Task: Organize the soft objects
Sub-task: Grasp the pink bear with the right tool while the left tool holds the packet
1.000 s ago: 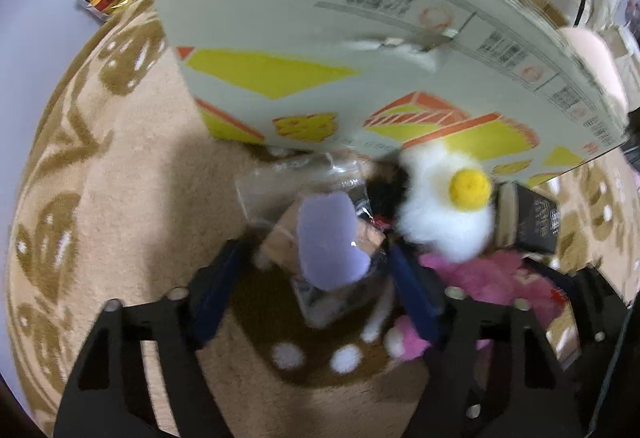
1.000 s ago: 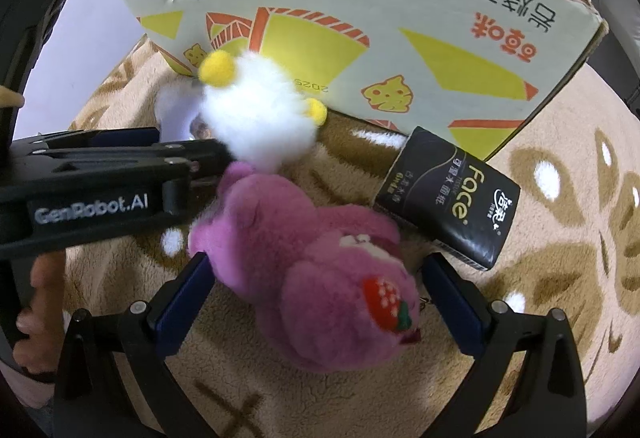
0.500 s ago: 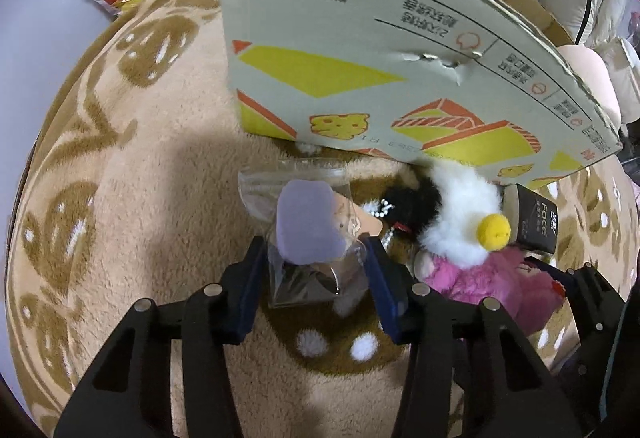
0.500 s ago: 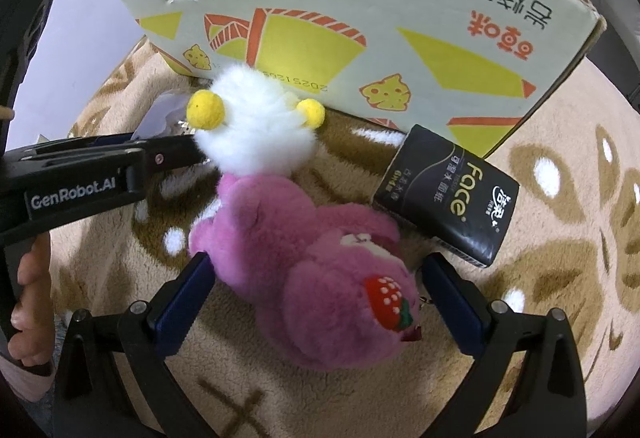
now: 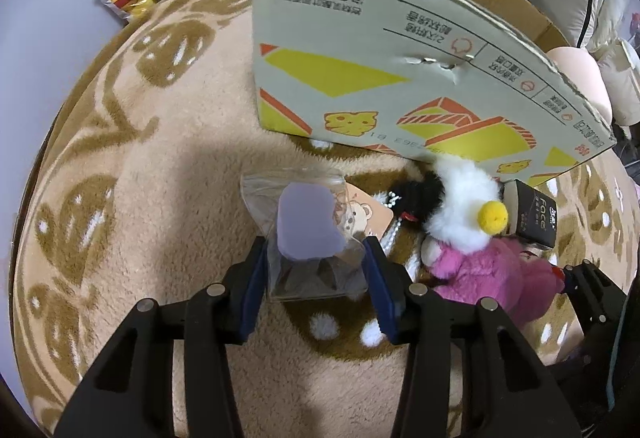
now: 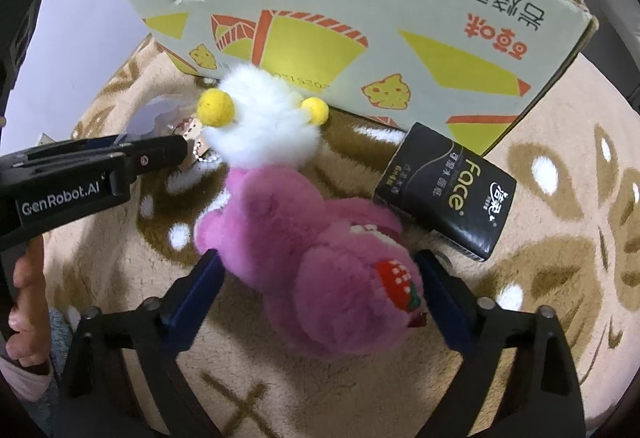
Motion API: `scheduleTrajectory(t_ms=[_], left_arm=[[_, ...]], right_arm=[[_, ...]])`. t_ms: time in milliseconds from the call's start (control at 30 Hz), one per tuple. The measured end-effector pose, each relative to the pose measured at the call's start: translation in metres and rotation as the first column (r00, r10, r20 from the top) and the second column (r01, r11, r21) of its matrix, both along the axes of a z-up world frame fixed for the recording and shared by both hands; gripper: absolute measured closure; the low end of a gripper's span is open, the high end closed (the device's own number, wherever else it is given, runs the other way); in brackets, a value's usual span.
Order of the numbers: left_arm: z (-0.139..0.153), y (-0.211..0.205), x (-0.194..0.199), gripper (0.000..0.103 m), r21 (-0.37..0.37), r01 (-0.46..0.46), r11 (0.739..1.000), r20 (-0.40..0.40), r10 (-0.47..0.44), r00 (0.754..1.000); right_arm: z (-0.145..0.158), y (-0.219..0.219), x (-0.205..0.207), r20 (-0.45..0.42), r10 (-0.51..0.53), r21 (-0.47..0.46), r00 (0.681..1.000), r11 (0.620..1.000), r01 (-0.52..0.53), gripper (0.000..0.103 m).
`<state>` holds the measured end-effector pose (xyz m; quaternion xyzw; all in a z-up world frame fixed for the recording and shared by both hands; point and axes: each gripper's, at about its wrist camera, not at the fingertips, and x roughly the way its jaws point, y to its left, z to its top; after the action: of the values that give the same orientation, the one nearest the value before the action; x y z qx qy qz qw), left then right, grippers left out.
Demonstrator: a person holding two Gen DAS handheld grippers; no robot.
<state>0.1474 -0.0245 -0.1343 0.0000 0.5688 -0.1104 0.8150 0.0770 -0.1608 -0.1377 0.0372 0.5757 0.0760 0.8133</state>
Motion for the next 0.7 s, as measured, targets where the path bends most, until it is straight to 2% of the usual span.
scheduleTrajectory(t_ms=[167, 367, 533, 600, 700], left_arm=[[0.016, 0.009, -0.012, 0.058, -0.004, -0.006, 1.000, 0.036, 0.006, 0.999], [0.030, 0.006, -0.037, 0.059, -0.010, -0.018, 1.000, 0.061, 0.019, 0.998], [0.046, -0.008, -0.055, 0.059, -0.011, -0.020, 1.000, 0.099, 0.021, 0.995], [0.052, -0.009, -0.060, 0.059, -0.005, -0.020, 1.000, 0.117, 0.021, 0.993], [0.061, -0.011, -0.068, 0.059, -0.008, -0.021, 1.000, 0.148, 0.022, 0.989]], right_arm=[[0.005, -0.004, -0.006, 0.008, -0.007, 0.022, 1.000, 1.000, 0.007, 0.022], [0.014, -0.020, -0.012, 0.016, -0.037, 0.057, 0.999, 0.998, 0.036, 0.033], [0.029, -0.028, -0.019, 0.045, -0.047, 0.075, 0.998, 0.996, 0.044, 0.037], [0.037, -0.028, -0.024, 0.066, -0.052, 0.081, 0.996, 0.996, 0.047, 0.049], [0.049, -0.035, -0.031, 0.090, -0.066, 0.096, 0.994, 0.994, 0.058, 0.051]])
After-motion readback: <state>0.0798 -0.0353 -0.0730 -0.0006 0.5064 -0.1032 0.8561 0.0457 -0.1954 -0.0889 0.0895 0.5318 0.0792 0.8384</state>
